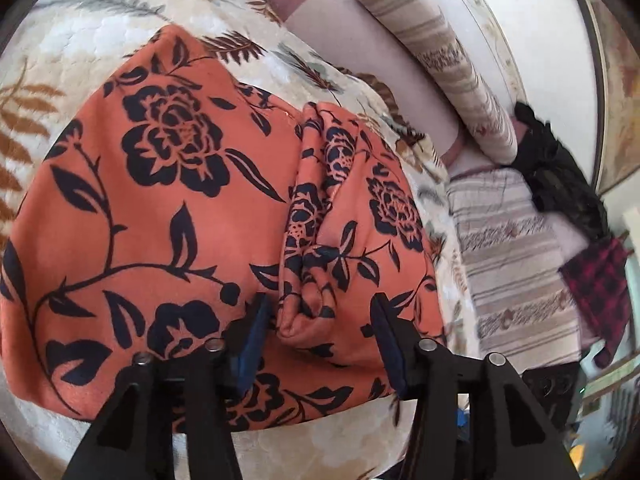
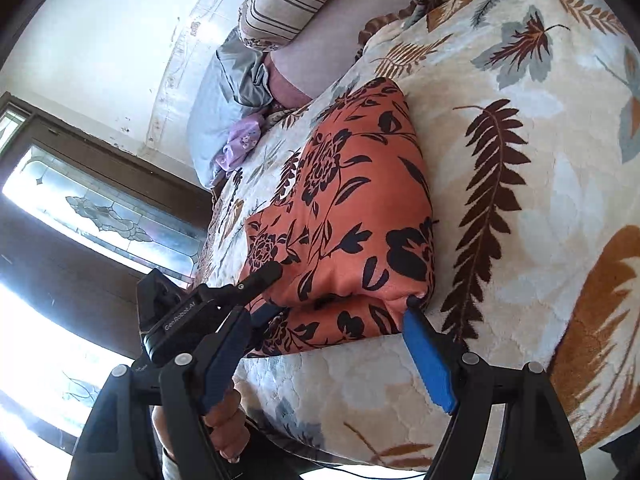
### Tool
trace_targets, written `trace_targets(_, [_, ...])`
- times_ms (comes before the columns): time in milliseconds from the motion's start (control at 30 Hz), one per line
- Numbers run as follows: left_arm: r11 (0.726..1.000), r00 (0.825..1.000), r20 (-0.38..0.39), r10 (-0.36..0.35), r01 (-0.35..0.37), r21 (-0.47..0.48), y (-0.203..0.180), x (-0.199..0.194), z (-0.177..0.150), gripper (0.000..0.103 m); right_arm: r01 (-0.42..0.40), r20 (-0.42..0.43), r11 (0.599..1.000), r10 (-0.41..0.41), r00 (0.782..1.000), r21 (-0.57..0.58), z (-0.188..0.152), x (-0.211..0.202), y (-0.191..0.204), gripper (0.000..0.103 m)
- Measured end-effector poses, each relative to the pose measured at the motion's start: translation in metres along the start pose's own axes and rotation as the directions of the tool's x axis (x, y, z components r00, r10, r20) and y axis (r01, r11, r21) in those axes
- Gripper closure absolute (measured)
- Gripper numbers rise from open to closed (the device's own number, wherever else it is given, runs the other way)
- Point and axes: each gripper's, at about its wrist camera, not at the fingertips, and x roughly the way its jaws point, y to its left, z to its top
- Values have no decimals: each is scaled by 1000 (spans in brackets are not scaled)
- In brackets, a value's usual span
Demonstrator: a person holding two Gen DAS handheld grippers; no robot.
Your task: Fold small clothes
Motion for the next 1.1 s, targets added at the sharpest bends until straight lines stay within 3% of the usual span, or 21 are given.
trace_targets(33, [1000,1000,-22,17,-17,17,-1,3,0,85,2,-4,1000,-2,1000,8,-1,1,-1,22])
trace_targets(100, [1000,1000,-2,-1,1,4,0,-2,0,87,5,-6,1000,-5,1000,22,-1,3,-1,22])
trace_targets(167, [997,994,106,-6,-2,72,-14,-26,-3,87,10,1,1000,-10,1000,20,0,1,1,22])
trace_targets(267, [971,964,267,-1,-63,230,-45,-57,-14,87,31,28,1000,-30,999,-6,9,-7,8,22])
trace_targets(333, [981,975,222,22,-64,182,-39,-42,-15,87,62,32,998,-61,998,-28,20,-9,14,22])
trace_targets(367, [989,986,157,48,-68,128,-29,-26,-14,87,83,35,996,-82,996,-39,27,-9,18,22])
trace_targets(433, [994,993,47,108,-108,8,-8,3,-16,87,124,36,990,-122,992,-71,46,-5,30,22])
trace_targets(533, [995,994,58,97,-98,-1,-5,0,-20,86,202,-10,968,-206,979,-147,77,18,54,22])
trace_targets(633, [995,993,63,101,-101,-10,-4,-1,-21,86,283,-81,927,-311,947,-247,104,62,83,22])
trace_targets(767, [988,985,103,140,-146,46,-13,-6,-25,86,348,-168,871,-423,890,-347,132,132,122,22])
trace_targets(867, [967,970,152,192,-213,139,-29,-5,-30,86,415,-201,811,-526,827,-412,141,179,137,22])
trace_targets(900, [960,966,161,204,-230,159,-32,-5,-32,86,438,-217,788,-563,798,-432,142,194,139,22])
trace_targets(1000, [951,960,166,225,-253,179,-34,-3,-34,86,524,-219,674,-698,681,-520,137,229,132,22])
trace_targets(1067, [949,960,164,228,-257,181,-35,-1,-34,86,541,-237,621,-752,615,-567,133,245,123,23])
trace_targets(1100, [950,960,163,229,-257,178,-35,-1,-33,86,555,-218,573,-788,576,-603,129,250,120,39])
